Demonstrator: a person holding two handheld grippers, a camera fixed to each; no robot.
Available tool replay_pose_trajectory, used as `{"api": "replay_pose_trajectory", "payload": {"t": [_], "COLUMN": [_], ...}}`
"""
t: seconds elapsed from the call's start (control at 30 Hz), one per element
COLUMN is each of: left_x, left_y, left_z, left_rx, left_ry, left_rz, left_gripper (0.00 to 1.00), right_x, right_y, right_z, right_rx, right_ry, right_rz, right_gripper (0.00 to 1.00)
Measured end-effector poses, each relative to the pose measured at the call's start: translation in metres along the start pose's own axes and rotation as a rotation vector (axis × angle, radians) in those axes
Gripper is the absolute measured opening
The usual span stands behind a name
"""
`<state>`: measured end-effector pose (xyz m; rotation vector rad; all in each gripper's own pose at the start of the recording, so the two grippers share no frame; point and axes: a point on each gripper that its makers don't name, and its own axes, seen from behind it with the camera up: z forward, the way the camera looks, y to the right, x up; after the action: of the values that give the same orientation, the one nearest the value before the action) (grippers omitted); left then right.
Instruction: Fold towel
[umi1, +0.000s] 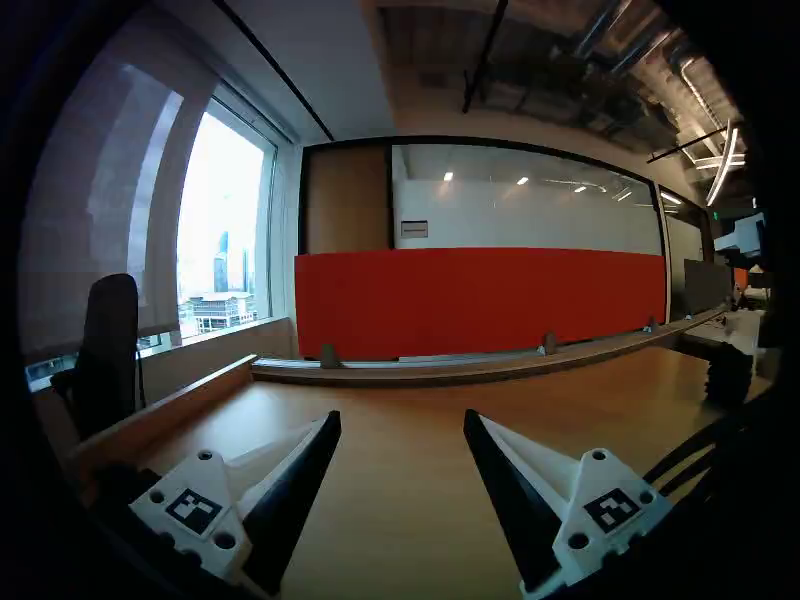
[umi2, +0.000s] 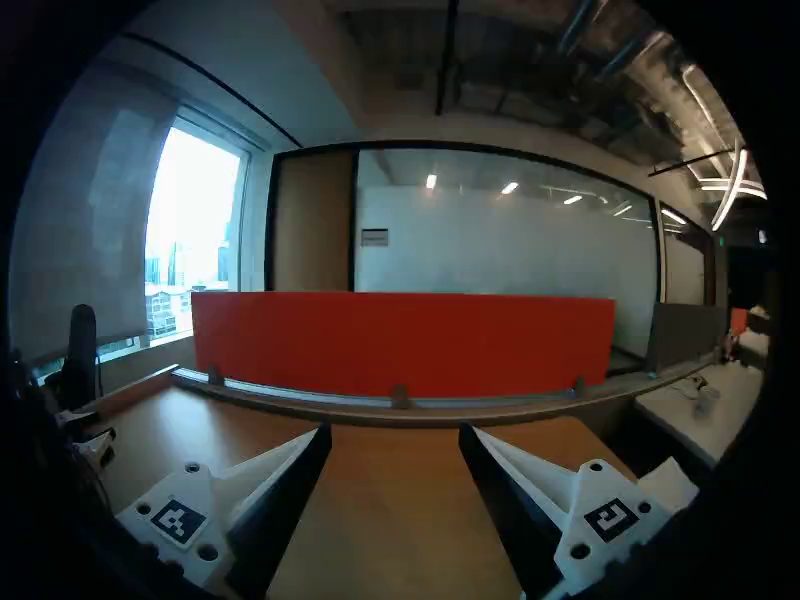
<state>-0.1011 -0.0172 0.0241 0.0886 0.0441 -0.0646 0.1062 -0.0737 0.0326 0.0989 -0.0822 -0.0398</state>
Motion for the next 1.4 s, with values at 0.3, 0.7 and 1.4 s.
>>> {"api": "replay_pose_trajectory", "payload": {"t": [0.3,0.7,1.4], "left_x": [-0.033,-0.055,-0.062], "left_y": [0.004,0.007,0.005], "left_z": [-0.002,-0.005,-0.009], "left_rx": [-0.001,0.0,0.002], "left_ry": [-0.004,0.002,0.027], "left_rz": [-0.001,0.007,-0.024], "left_gripper": [0.91,0.91,0.91], "right_x": [-0.014,-0.024,-0.023], "right_y": [-0.001,0.002,0.017], "right_z": [0.002,0.002,-0.008], "right_rx": [-0.002,-0.014,-0.045], "right_ry": [0.006,0.011,0.027], "right_rz": [-0.005,-0.001,0.01], "right_gripper": [0.98,0.98,0.98]}}
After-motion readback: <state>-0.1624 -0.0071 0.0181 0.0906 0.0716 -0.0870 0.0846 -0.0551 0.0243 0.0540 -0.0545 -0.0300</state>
